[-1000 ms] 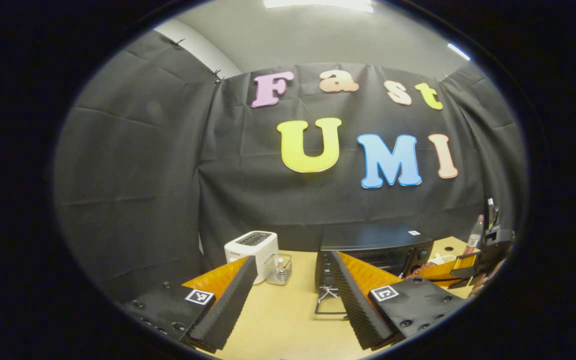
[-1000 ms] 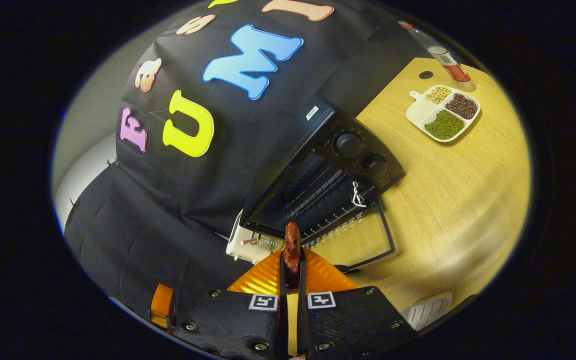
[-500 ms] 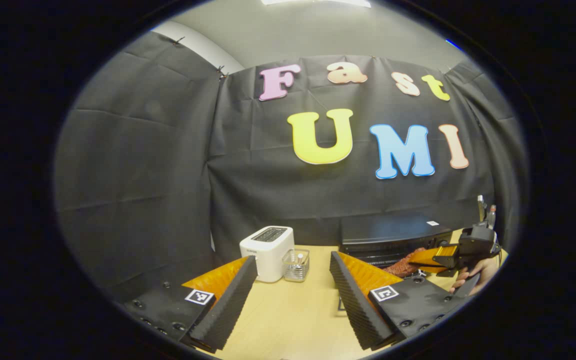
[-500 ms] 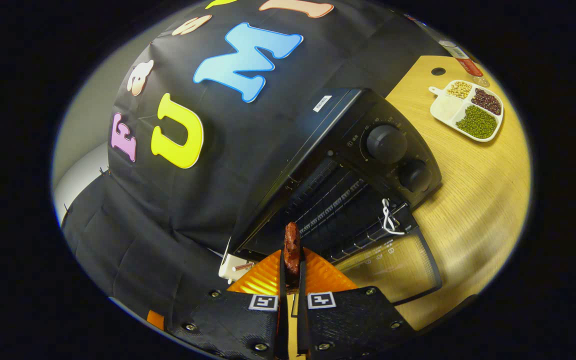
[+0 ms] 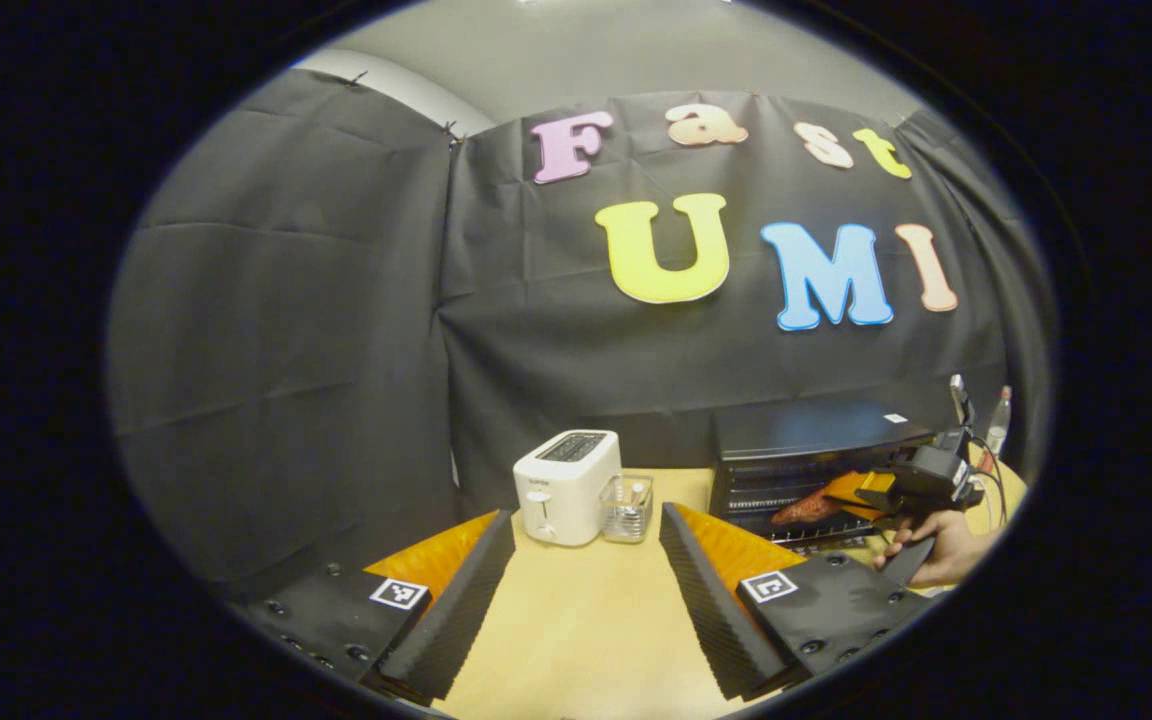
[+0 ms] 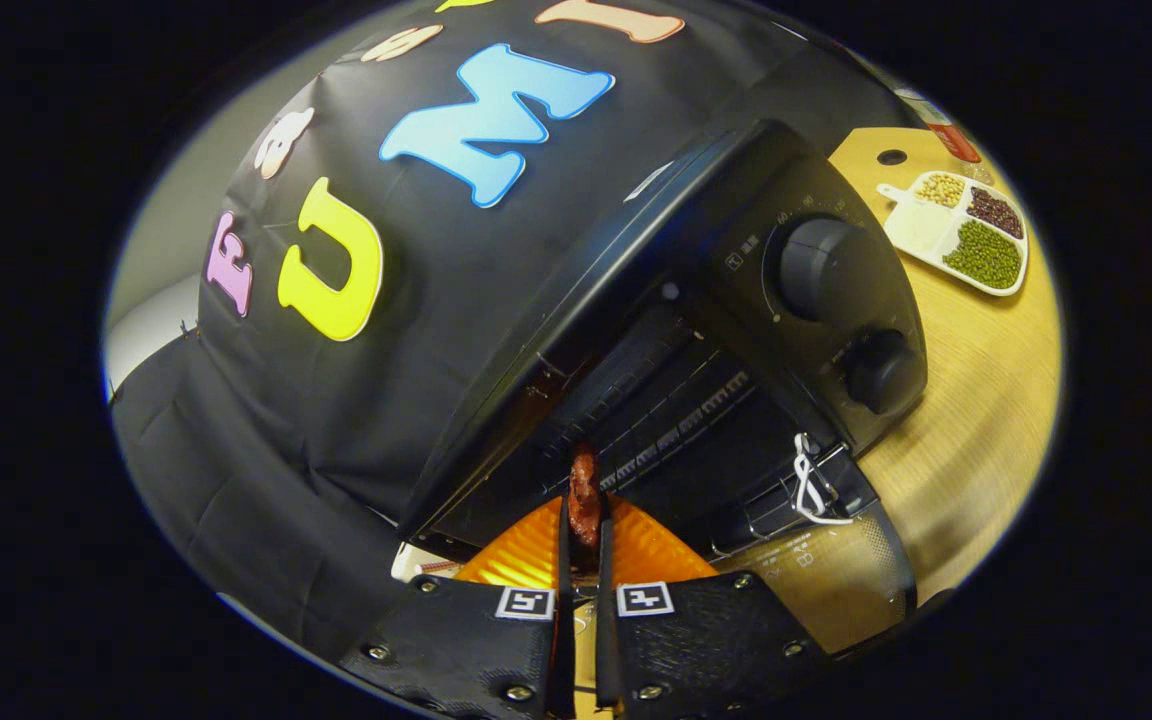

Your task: Open the electric oven with the left hand, put the food in, and close the electric oven.

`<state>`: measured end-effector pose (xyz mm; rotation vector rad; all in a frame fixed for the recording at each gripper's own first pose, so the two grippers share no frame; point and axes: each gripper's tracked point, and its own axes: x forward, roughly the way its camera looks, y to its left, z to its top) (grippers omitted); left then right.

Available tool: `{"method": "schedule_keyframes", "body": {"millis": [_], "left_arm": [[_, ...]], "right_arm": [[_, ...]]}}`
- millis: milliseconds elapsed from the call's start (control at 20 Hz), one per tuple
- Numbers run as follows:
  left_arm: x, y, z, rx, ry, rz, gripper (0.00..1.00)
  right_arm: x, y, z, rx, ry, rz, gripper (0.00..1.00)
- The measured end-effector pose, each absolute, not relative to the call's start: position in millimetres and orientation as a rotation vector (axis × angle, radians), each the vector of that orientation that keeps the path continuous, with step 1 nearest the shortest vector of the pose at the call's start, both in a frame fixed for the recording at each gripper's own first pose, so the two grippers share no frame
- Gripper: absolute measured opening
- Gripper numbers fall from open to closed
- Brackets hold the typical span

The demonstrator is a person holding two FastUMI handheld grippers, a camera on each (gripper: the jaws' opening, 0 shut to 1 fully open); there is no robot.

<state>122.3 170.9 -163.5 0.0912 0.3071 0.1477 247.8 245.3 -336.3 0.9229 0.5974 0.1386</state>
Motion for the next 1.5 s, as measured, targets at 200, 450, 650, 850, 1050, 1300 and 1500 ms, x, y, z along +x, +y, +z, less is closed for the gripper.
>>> {"method": "schedule_keyframes", "body": {"millis": [200,450,650,850,1050,1300,1500], "left_arm": [[122,168,-166,0.101,0.313,0.149,0.93],[122,160,-169,0.099,0.321,0.137,0.92],[120,147,-170,0.091,0.317,0.113,1.0],[123,126,-173,0.064,0.308,0.071,0.99],[128,92,-184,0.048,0.31,0.0,0.98],[125,38,-211,0.001,0.364,-0.111,0.99],[122,-3,-243,-0.055,0.462,-0.203,0.98]], "right_arm": [[258,237,-345,0.854,0.588,0.104,0.12],[260,219,-346,0.743,0.58,0.059,0.56],[251,206,-333,0.661,0.556,0.071,0.98],[227,197,-298,0.549,0.51,0.13,0.98],[196,181,-257,0.43,0.452,0.191,0.98],[160,152,-219,0.337,0.387,0.186,0.98],[135,120,-202,0.312,0.356,0.138,0.98]]}}
